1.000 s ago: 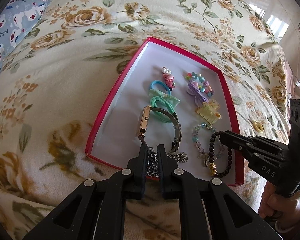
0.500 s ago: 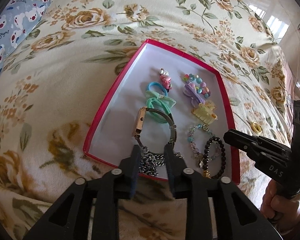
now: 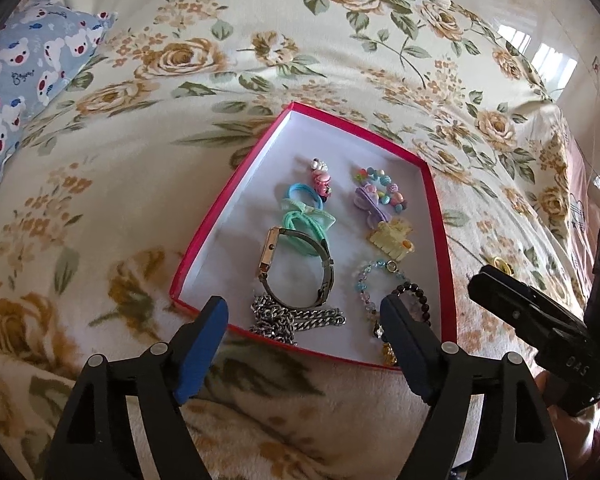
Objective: Organize jewelry
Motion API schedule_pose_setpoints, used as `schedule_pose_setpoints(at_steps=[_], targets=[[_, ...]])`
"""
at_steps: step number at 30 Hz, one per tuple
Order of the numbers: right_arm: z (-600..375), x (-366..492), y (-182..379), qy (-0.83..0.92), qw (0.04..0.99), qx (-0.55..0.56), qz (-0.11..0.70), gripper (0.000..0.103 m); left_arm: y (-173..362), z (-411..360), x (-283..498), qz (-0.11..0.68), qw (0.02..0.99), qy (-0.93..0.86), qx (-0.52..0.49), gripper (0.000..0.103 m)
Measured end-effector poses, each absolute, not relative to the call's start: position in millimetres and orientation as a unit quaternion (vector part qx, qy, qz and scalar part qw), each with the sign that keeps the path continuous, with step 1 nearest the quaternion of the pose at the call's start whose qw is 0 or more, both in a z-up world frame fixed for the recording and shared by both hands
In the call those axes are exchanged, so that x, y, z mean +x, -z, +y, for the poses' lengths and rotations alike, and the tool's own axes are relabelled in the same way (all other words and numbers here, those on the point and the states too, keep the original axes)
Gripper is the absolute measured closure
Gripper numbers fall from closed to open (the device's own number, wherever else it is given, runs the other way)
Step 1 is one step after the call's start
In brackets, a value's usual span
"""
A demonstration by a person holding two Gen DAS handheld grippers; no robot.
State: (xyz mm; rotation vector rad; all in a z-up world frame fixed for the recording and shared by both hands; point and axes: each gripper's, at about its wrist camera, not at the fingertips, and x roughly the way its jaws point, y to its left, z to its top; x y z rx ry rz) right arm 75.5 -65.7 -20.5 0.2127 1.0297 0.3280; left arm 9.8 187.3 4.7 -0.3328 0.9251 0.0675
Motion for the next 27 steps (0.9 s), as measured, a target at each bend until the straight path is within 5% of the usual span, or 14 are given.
schedule_pose_setpoints(at_steps=[8, 27], targets=[[-70.6, 66.3, 13.9, -0.162, 0.859, 0.113, 0.472, 0.025, -17.9, 185.7, -15.6, 0.425, 0.887, -0.086, -0.159, 0.011], [-65.4, 37.1, -1.2, -0.180, 0.862, 0.075, 0.468, 0.012, -31.4, 173.0, -60.6, 0.386, 0.909, -0.061, -0.143, 0.003]])
